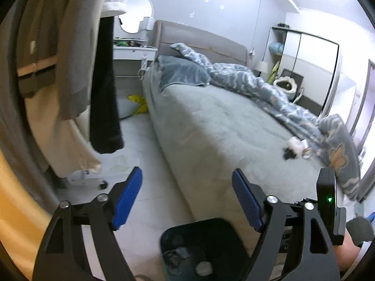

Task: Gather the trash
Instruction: 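Move both tools back toward the remaining trash on the bed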

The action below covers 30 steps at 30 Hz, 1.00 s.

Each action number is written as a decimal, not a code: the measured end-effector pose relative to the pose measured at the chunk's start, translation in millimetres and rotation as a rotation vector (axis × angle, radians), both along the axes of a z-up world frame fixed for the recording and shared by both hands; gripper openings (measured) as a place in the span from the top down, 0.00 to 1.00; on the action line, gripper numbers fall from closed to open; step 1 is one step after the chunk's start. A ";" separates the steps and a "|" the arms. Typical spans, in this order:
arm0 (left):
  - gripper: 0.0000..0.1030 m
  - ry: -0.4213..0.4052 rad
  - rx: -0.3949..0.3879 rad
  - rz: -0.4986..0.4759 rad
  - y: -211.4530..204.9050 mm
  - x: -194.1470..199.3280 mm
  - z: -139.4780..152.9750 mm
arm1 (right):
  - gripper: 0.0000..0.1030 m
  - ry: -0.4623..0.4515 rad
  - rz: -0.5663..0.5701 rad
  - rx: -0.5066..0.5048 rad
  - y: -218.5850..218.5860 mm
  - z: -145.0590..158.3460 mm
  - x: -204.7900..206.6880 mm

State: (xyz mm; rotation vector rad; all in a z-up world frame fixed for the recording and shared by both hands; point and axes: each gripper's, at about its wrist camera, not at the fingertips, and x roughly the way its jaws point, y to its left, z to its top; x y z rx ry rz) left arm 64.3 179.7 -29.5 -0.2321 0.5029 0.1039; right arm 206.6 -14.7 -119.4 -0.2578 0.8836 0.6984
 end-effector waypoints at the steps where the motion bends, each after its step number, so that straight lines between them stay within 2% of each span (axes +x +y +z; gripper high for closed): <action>1: 0.15 -0.007 -0.003 -0.002 -2.4 3.2 2.2 | 0.16 -0.008 -0.010 0.010 -6.2 3.5 5.4; 6: 0.09 -0.039 0.030 -0.031 -23.2 18.8 9.8 | 0.16 -0.052 -0.055 0.037 -32.5 15.4 31.5; 9: 0.08 -0.047 0.011 -0.070 -34.1 29.8 10.8 | 0.16 -0.066 -0.078 0.046 -47.7 19.7 44.3; 14: 0.08 -0.018 -0.015 -0.093 -49.5 52.5 2.9 | 0.16 -0.091 -0.105 0.079 -70.1 29.7 55.1; 23: 0.08 0.004 0.061 -0.169 -83.5 90.7 -3.2 | 0.16 -0.165 -0.133 0.051 -105.6 39.6 92.1; 28: 0.08 0.016 0.020 -0.219 -102.1 111.0 -9.4 | 0.16 -0.171 -0.175 0.069 -130.0 41.7 117.1; 30: 0.08 0.025 0.030 -0.251 -114.1 119.3 -13.3 | 0.16 -0.179 -0.185 0.069 -138.9 43.0 126.7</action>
